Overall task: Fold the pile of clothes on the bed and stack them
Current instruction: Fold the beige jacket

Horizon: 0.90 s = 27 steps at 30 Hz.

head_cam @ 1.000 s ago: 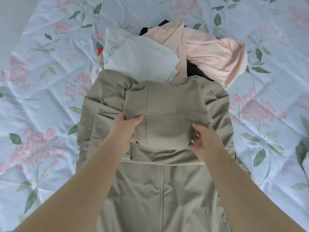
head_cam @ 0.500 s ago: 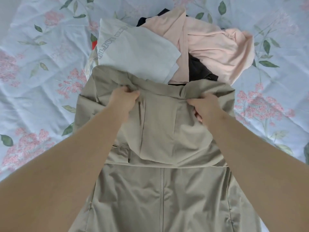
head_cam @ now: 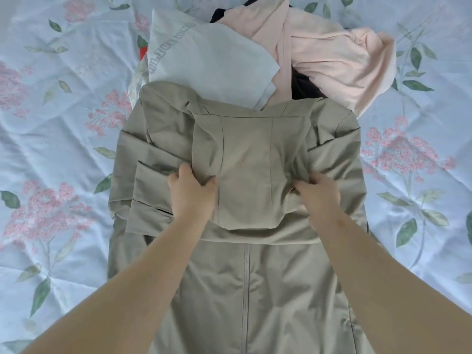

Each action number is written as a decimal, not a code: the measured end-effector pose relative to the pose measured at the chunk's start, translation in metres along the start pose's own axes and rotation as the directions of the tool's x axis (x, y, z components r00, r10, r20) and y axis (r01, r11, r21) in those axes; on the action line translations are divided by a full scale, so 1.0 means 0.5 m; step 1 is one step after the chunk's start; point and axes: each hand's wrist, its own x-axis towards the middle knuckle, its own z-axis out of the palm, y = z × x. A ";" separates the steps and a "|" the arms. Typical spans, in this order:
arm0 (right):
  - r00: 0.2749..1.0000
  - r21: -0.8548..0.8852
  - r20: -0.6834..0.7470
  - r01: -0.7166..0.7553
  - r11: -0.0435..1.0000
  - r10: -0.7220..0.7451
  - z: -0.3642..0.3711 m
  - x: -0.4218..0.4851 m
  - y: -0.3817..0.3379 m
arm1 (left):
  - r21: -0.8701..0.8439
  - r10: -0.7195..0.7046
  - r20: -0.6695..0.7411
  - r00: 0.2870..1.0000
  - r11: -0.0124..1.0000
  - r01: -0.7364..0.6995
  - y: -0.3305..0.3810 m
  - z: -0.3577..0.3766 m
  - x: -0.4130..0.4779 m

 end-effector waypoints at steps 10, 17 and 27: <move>0.970 -0.242 -0.001 0.235 0.941 -0.242 -0.056 -0.122 0.116 | 0.271 0.347 0.020 0.938 0.901 -0.339 -0.099 -0.050 -0.085; 0.926 -0.666 0.293 0.376 0.644 -0.238 -0.049 -0.323 0.311 | 0.454 0.527 0.429 0.734 0.576 -0.679 -0.295 -0.038 -0.331; 0.815 -0.725 0.521 0.579 0.372 -0.255 -0.089 -0.543 0.497 | 0.445 0.495 0.641 0.587 0.384 -0.809 -0.490 -0.074 -0.535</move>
